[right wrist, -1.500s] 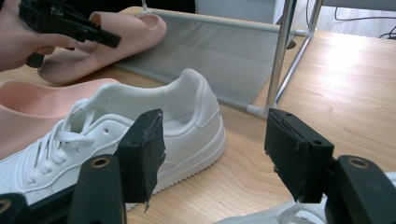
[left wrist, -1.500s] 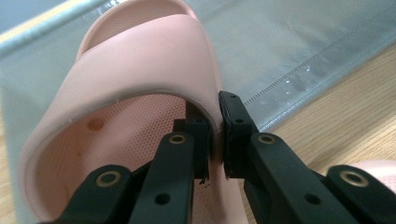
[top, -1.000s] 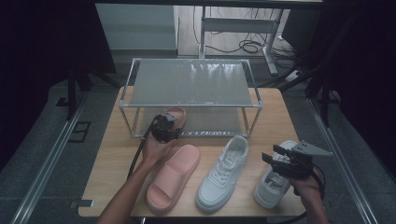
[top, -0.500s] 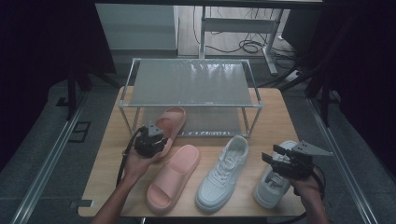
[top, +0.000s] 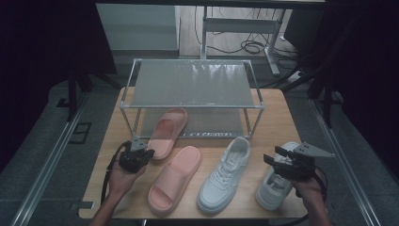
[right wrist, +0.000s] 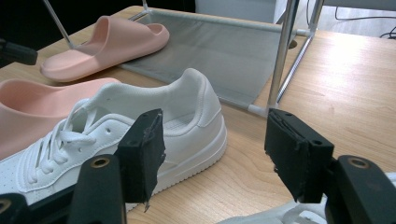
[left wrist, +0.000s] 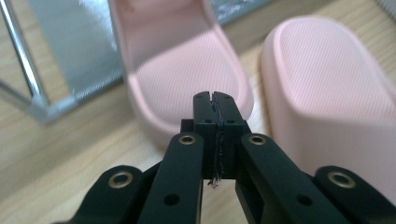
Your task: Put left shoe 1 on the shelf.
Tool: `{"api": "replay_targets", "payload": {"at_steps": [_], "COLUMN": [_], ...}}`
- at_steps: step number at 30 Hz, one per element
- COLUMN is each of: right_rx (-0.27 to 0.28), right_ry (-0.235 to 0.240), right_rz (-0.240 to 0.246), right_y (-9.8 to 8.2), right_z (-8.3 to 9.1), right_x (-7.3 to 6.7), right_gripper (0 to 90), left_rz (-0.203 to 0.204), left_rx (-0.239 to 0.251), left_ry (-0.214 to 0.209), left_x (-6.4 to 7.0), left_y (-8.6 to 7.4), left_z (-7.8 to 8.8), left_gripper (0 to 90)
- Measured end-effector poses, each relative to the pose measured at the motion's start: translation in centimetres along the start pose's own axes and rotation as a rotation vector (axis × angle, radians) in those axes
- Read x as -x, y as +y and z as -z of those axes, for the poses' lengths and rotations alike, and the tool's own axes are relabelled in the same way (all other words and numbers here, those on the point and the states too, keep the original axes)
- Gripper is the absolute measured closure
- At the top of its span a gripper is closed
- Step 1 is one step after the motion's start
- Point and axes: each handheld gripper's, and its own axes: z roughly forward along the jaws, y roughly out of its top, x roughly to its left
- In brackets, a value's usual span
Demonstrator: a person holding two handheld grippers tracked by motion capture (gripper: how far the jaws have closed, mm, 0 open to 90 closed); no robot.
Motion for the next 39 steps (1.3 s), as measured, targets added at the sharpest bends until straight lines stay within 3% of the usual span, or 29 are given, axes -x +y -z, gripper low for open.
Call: {"api": "replay_targets", "payload": {"at_steps": [6,17,21,35,39], "right_rx": [-0.003,-0.001,-0.002,-0.001,-0.001], "right_ry": [0.002,0.002,0.002,0.003,0.004], "right_rz": [0.001,0.000,0.000,0.001,0.002], "right_y": [-0.1,0.0,0.0,-0.1,0.0], "right_z": [-0.2,-0.1,-0.1,-0.1,-0.1], "right_x": [-0.1,-0.1,-0.1,-0.1,-0.1], "right_gripper": [38.0,38.0,38.1,38.0,38.1], "left_rz": [0.006,-0.023,-0.016,-0.009,-0.023], "left_rx": [-0.030,-0.055,-0.063,-0.072,-0.080], "left_ry": [-0.009,-0.022,-0.024,-0.043,-0.046], "left_x": [-0.2,0.4,0.4,0.1,0.1], "left_y": [-1.3,-1.1,-1.3,0.1,0.5], "left_z": [-0.4,-0.9,-1.2,-2.7,-3.1], "left_gripper": [90.0,90.0,90.0,90.0,90.0]}}
